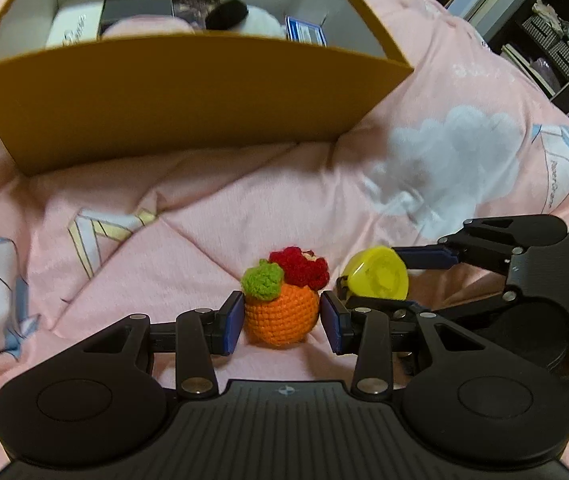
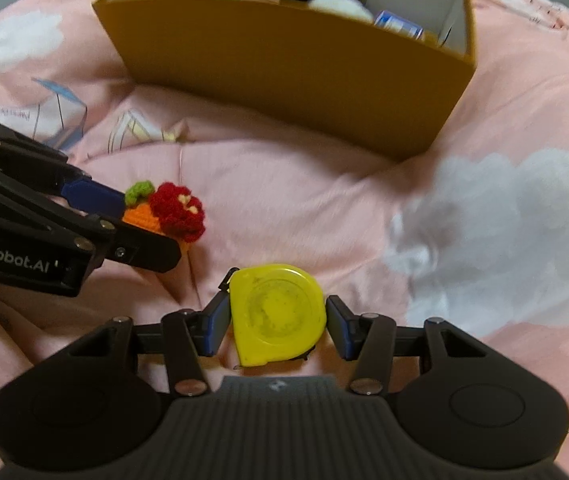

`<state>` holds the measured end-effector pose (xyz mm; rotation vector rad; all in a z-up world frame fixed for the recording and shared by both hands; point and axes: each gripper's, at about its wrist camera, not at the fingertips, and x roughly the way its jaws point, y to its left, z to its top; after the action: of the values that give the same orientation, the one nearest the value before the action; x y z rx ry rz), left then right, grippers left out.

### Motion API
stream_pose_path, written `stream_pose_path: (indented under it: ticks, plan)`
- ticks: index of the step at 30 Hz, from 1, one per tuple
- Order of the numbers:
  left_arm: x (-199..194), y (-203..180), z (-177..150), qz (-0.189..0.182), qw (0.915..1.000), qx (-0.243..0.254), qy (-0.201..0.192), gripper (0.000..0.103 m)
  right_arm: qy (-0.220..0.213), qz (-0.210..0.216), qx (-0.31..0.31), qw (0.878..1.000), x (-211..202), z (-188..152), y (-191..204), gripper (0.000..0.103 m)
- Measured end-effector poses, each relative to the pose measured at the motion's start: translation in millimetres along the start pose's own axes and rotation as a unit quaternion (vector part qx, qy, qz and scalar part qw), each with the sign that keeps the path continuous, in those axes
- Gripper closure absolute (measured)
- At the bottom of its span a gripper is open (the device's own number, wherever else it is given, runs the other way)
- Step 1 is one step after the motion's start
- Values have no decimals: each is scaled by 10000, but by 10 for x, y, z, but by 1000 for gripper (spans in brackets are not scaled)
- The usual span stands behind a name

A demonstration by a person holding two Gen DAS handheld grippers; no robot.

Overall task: Organize objects
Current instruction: 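Grasp the crocheted orange fruit with the left tool while the right tool grasps the yellow tape measure, then carry the orange fruit and yellow tape measure over the orange box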

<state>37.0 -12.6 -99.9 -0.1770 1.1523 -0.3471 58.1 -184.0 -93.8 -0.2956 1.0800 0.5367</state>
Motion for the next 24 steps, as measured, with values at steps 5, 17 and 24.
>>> stream_pose_path:
  ticks: [5,17,24]
  plan:
    - [-145,-46,60,-50,9997,74,-230,57,-396,-67,-53,9992,-209,92,-54,50]
    - [-701,-234,424,-287,9941,227,-1025,57,-1382,-229,-780,9871,-874,522,-67,50]
    - [-830,-244,769,-57,9887,263,-1476,57,-1769,-353,-1147,9769,-1041,841,-137,50]
